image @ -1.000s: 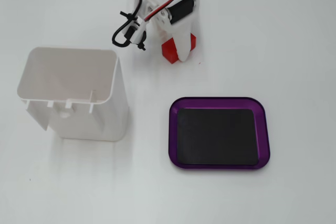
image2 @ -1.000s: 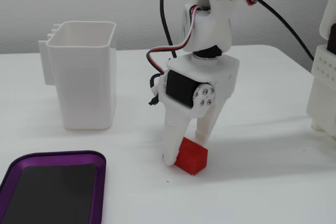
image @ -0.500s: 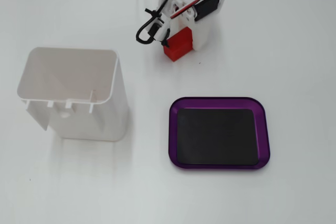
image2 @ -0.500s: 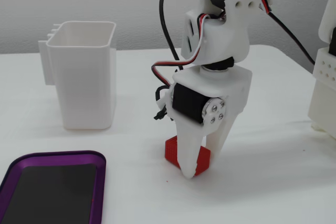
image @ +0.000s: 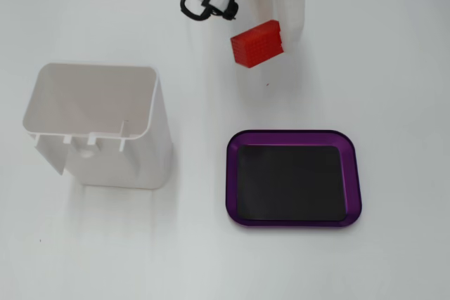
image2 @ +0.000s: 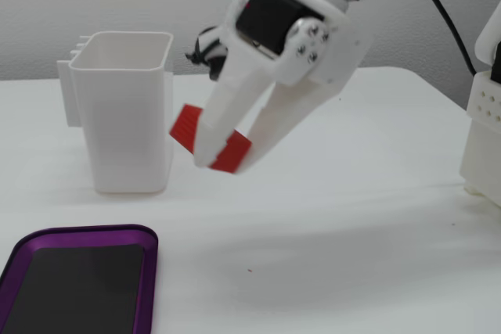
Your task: Pick up the cube and place it in the box.
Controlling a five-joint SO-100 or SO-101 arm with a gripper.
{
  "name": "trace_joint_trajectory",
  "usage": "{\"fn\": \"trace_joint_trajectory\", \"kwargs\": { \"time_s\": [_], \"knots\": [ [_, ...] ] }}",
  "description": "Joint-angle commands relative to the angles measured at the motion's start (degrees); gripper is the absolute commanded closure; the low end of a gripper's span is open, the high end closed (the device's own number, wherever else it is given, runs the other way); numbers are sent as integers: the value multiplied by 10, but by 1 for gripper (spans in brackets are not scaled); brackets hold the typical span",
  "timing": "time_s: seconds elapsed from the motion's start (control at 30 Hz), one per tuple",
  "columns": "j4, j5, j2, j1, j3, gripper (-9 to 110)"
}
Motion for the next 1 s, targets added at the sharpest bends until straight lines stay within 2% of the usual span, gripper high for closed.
{"fn": "trace_joint_trajectory", "kwargs": {
  "time_s": [0.0,0.13,0.23,0.57,0.97],
  "knots": [
    [-112,40,50,0,-24,102],
    [-240,110,44,2,-17,102],
    [-288,158,-3,2,-19,102],
    [-296,285,-220,29,-134,102],
    [-296,289,-267,21,-153,102]
  ]
}}
